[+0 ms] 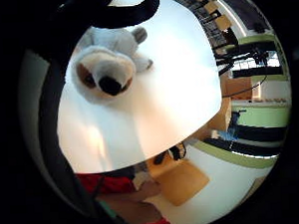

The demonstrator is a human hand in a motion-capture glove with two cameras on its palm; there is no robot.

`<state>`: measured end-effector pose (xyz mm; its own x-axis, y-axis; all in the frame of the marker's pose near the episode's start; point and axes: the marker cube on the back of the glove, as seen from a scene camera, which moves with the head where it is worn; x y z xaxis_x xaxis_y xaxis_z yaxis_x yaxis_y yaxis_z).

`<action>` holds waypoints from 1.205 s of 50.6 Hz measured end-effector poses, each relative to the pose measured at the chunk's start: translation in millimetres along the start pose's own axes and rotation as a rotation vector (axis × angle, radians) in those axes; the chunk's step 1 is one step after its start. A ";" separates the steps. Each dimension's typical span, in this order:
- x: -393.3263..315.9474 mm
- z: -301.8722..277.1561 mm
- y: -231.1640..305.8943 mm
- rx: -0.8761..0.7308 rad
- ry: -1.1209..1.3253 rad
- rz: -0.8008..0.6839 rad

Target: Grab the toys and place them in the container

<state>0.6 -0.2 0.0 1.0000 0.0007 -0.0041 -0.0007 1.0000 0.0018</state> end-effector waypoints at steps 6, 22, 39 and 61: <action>1.7 0.7 0.2 -0.008 -0.008 0.009; 24.5 0.4 1.8 -0.003 -0.026 0.025; 63.7 15.4 -19.4 -0.006 -0.036 0.045; 71.9 71.6 -63.1 -0.224 0.050 0.055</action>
<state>72.8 -63.4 71.2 0.9970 0.0498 -0.0597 -0.0617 0.9738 -0.2188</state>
